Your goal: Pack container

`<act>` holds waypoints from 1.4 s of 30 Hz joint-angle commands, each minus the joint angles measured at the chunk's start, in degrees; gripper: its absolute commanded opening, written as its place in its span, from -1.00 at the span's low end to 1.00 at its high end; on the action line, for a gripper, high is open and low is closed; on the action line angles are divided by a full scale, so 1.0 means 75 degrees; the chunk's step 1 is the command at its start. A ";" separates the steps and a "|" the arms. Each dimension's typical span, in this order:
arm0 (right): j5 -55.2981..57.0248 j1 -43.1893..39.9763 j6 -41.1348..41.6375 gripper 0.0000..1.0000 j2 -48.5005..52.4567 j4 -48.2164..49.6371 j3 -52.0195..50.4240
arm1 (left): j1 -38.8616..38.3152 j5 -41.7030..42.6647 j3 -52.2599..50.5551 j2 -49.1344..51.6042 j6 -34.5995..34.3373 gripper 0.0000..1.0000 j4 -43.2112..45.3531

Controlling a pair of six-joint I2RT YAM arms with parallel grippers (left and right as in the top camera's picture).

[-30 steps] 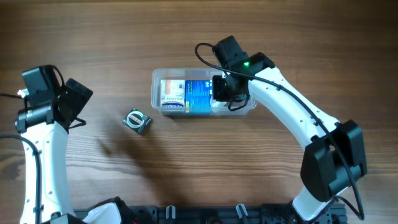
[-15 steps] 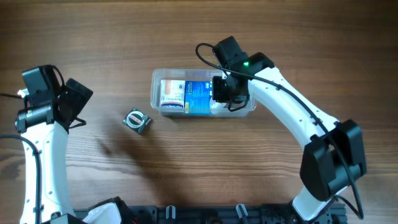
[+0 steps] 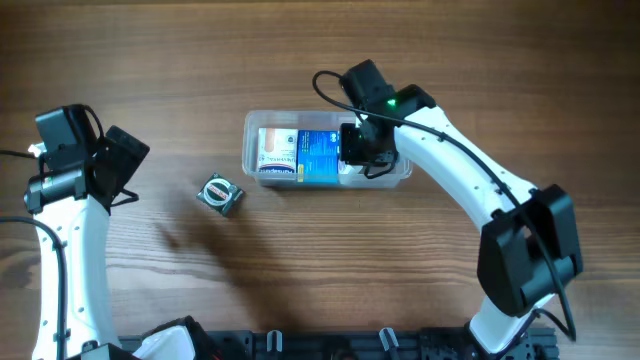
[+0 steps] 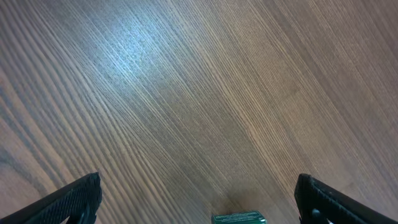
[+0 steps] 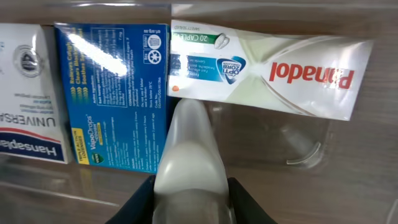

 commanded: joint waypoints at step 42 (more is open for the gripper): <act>-0.0338 -0.0201 -0.0953 0.40 -0.0408 0.0347 0.1848 | 0.0055 -0.0099 -0.0012 -0.0105 -0.0073 0.99 0.0017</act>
